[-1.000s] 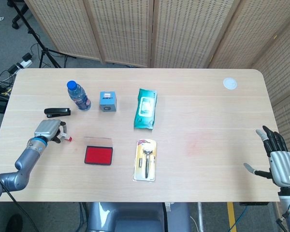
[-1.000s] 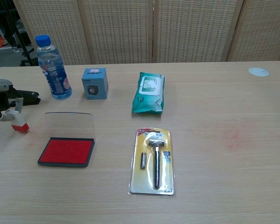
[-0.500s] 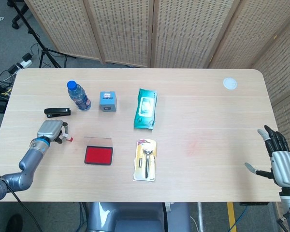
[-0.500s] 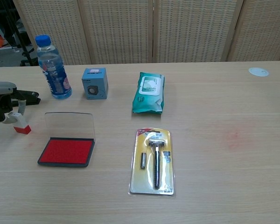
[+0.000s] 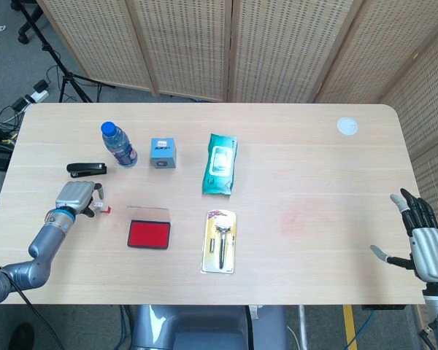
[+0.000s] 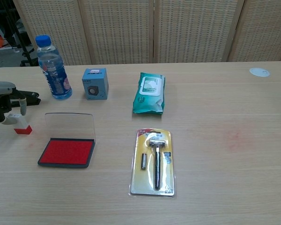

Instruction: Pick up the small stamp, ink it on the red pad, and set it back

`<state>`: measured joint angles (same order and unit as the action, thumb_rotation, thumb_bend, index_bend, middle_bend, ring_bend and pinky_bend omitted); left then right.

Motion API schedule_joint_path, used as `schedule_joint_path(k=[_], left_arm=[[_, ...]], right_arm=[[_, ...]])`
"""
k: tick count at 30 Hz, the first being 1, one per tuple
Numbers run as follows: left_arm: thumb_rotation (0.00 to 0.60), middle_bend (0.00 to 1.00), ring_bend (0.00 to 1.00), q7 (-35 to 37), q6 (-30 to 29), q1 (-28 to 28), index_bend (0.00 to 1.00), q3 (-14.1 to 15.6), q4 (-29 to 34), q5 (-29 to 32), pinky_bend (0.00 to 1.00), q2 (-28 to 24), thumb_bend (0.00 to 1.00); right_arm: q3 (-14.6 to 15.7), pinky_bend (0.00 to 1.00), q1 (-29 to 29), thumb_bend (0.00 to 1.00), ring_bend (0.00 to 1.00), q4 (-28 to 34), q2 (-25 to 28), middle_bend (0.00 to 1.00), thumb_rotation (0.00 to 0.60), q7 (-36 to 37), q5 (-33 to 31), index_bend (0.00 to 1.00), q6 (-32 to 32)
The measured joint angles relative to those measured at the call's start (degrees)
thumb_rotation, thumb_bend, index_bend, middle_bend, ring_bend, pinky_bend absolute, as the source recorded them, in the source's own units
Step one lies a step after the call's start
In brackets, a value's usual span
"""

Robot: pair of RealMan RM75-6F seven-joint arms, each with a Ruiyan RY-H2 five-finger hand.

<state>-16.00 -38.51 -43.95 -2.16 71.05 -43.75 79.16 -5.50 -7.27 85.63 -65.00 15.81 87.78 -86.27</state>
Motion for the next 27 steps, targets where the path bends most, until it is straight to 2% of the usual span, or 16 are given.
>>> schedule_joint_path(k=[7, 10, 12, 14, 15, 16, 17, 20, 22, 27], left_arm=[[0.600, 0.99, 1.00, -0.7, -0.8, 0.1, 0.41, 0.2, 2.3, -0.7, 0.91, -1.8, 0.29], [0.600, 0.90, 0.97, -0.8, -1.7, 0.5, 0.39, 0.4, 5.3, -2.1, 0.90, -4.4, 0.29], [0.600, 0.72, 0.82, -0.5, -3.0, 1.2, 0.35, 0.5, 8.1, -3.6, 0.82, -6.9, 0.28], [0.600, 0.29, 0.40, 0.6, -5.7, 2.5, 0.21, 0.4, 11.8, -6.3, 0.56, -10.3, 0.26], [0.600, 0.17, 0.26, 1.4, -7.1, 3.3, 0.17, 0.4, 13.2, -7.7, 0.47, -11.8, 0.25], [0.600, 0.04, 0.11, 3.0, -9.2, 4.5, 0.12, 0.4, 14.6, -9.9, 0.33, -13.6, 0.23], [0.600, 0.00, 0.03, 4.3, -10.9, 5.5, 0.09, 0.3, 15.4, -11.6, 0.21, -14.5, 0.20], [0.600, 0.00, 0.00, 9.5, -17.5, 9.3, 0.04, 0.2, 16.9, -17.0, 0.03, -16.2, 0.17], [0.600, 0.00, 0.00, 13.1, -22.4, 12.1, 0.02, 0.0, 17.2, -19.9, 0.00, -16.6, 0.17], [0.600, 0.00, 0.00, 19.3, -33.1, 19.2, 0.00, -0.2, 15.7, -23.9, 0.00, -15.1, 0.17]], right_arm=[[-0.1, 0.00, 0.1, 0.00, 0.00, 0.0, 0.1, 0.00, 0.600, 0.1, -0.1, 0.00, -0.1], [0.0, 0.00, 0.1, 0.00, 0.00, 0.1, 0.1, 0.00, 0.600, 0.1, 0.0, 0.00, -0.1], [0.0, 0.00, 0.1, 0.00, 0.00, 0.2, 0.1, 0.00, 0.600, 0.2, 0.2, 0.00, -0.3], [0.0, 0.00, 0.1, 0.00, 0.00, 0.4, 0.2, 0.00, 0.600, 0.1, 0.4, 0.00, -0.4], [0.0, 0.00, 0.2, 0.00, 0.00, 0.5, 0.2, 0.00, 0.600, 0.1, 0.5, 0.00, -0.5], [0.0, 0.00, 0.2, 0.00, 0.00, 0.6, 0.3, 0.00, 0.600, 0.1, 0.6, 0.00, -0.6], [0.1, 0.00, 0.2, 0.00, 0.00, 0.7, 0.3, 0.00, 0.600, 0.1, 0.7, 0.00, -0.7], [0.1, 0.00, 0.2, 0.00, 0.00, 0.8, 0.3, 0.00, 0.600, 0.0, 0.9, 0.00, -0.8], [0.2, 0.00, 0.2, 0.00, 0.00, 0.9, 0.3, 0.00, 0.600, 0.0, 1.0, 0.00, -0.9], [0.3, 0.00, 0.3, 0.00, 0.00, 1.1, 0.4, 0.00, 0.600, -0.1, 1.5, 0.00, -1.3]])
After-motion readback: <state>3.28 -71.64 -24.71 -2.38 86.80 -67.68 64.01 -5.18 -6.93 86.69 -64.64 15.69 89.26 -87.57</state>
